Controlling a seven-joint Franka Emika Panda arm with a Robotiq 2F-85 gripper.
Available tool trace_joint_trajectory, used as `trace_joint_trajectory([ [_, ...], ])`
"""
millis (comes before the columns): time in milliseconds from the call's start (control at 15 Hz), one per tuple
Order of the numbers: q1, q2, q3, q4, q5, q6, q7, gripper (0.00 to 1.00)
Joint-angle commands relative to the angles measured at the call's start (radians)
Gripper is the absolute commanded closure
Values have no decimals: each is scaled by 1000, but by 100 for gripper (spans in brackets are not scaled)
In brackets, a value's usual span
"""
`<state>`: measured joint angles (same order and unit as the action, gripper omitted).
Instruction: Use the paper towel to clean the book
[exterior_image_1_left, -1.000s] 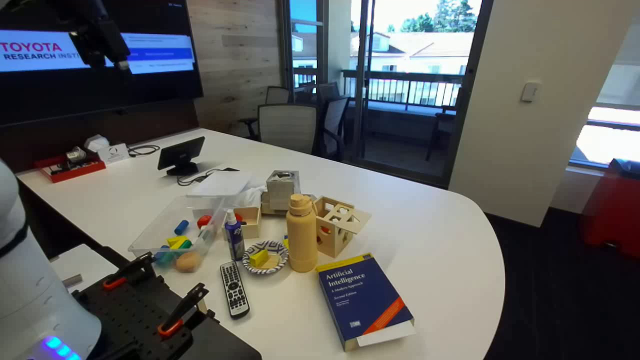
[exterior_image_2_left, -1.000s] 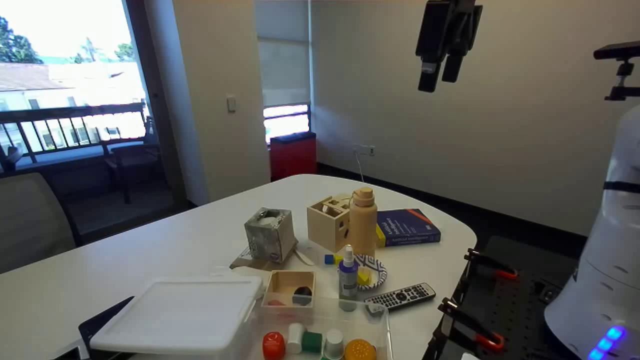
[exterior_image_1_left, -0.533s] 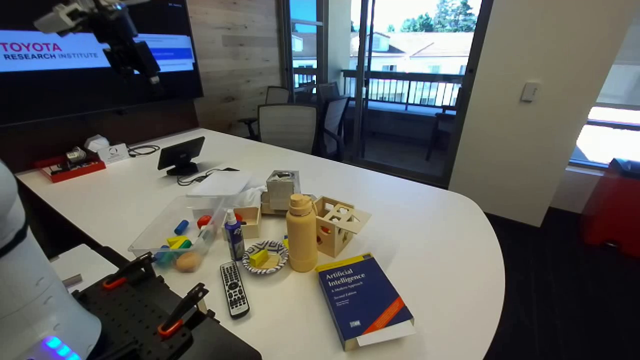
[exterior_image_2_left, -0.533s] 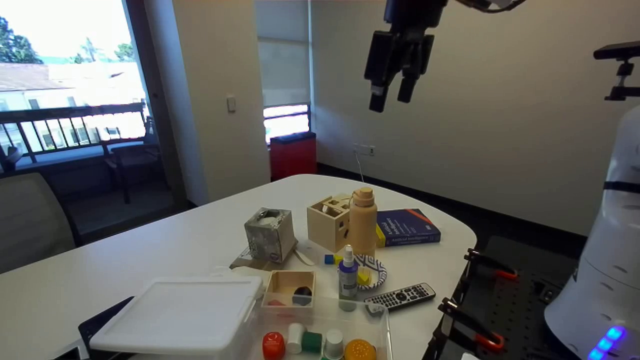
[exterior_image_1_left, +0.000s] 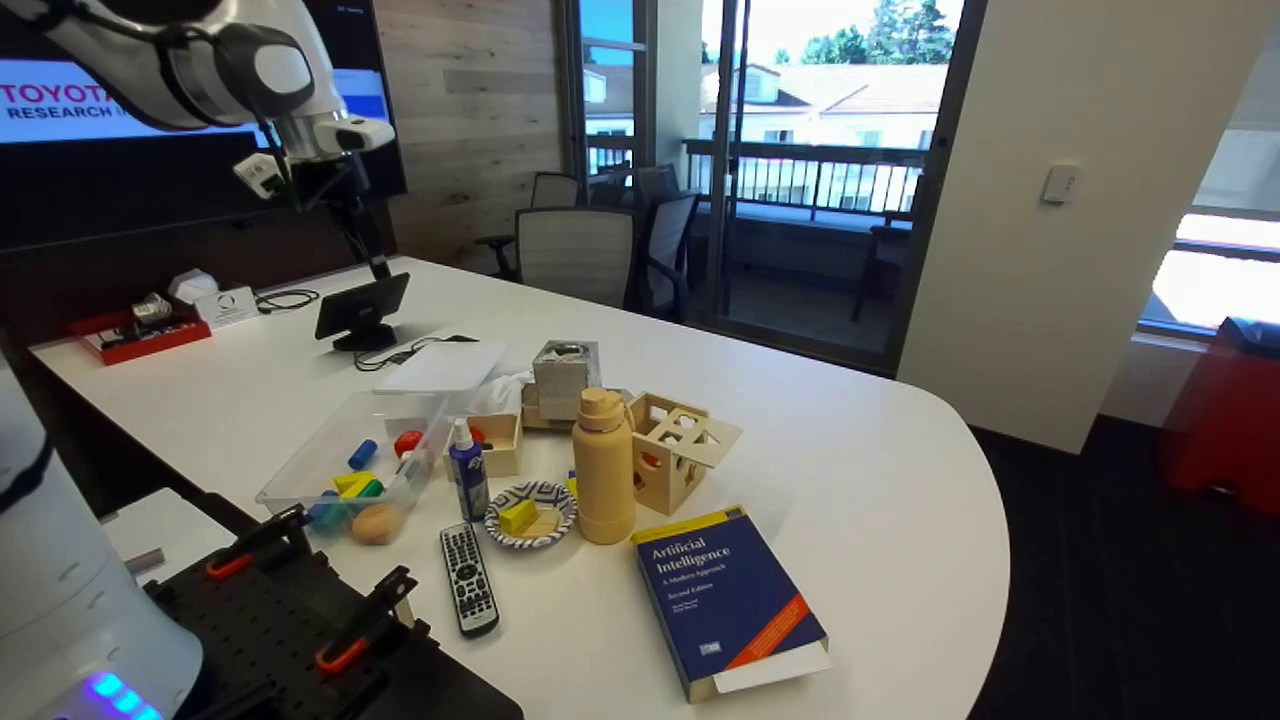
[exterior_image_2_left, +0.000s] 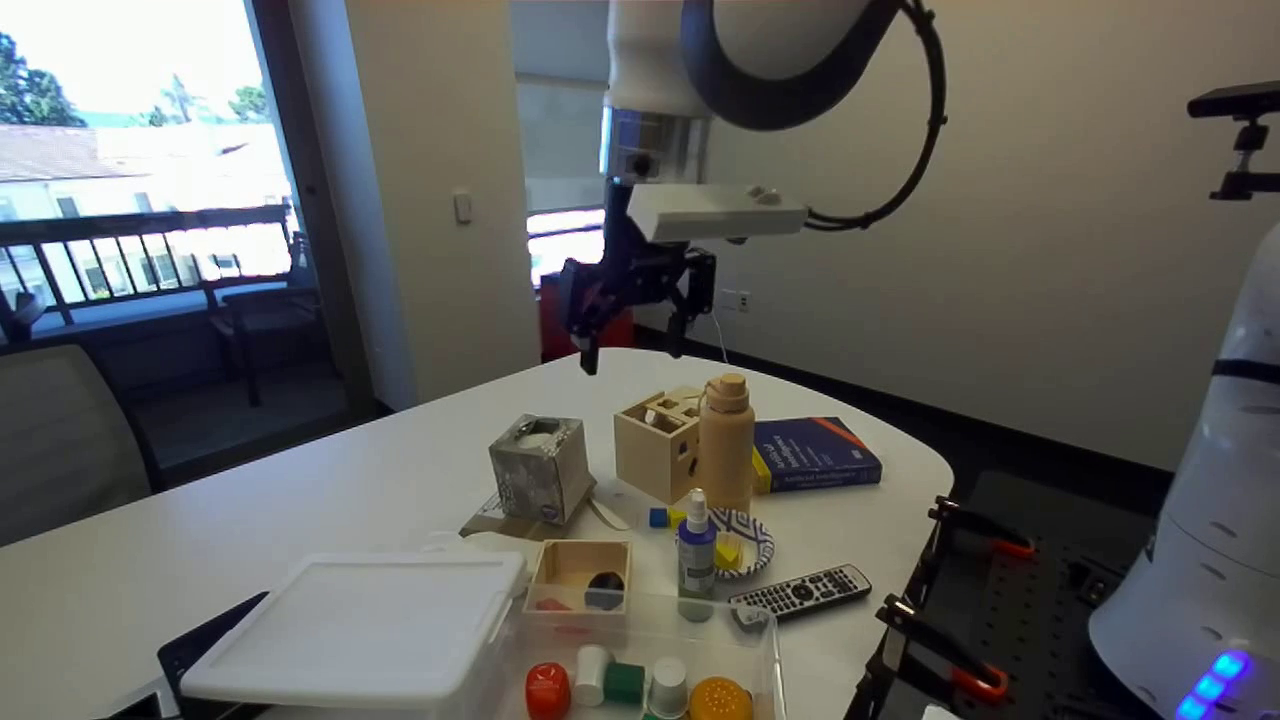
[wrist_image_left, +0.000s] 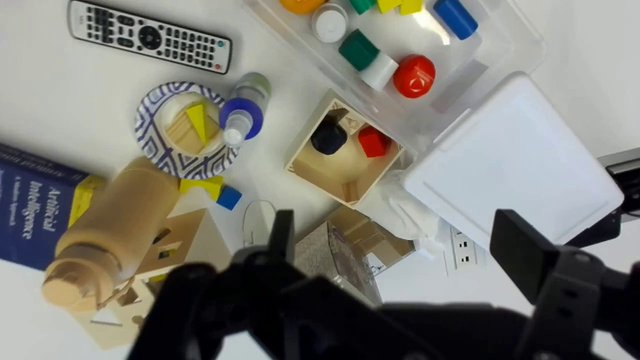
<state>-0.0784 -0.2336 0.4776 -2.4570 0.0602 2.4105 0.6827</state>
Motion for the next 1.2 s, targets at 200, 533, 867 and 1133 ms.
trace_joint_trajectory([
  [200,99,460,-119,211,-317,309,320,0],
  [533,149,775,-232,472,-559,417,493,0],
  [867,322,973,-424,685,-358,479,373,0],
  [1133,399,1076,-498,800,-206,465,316,0],
])
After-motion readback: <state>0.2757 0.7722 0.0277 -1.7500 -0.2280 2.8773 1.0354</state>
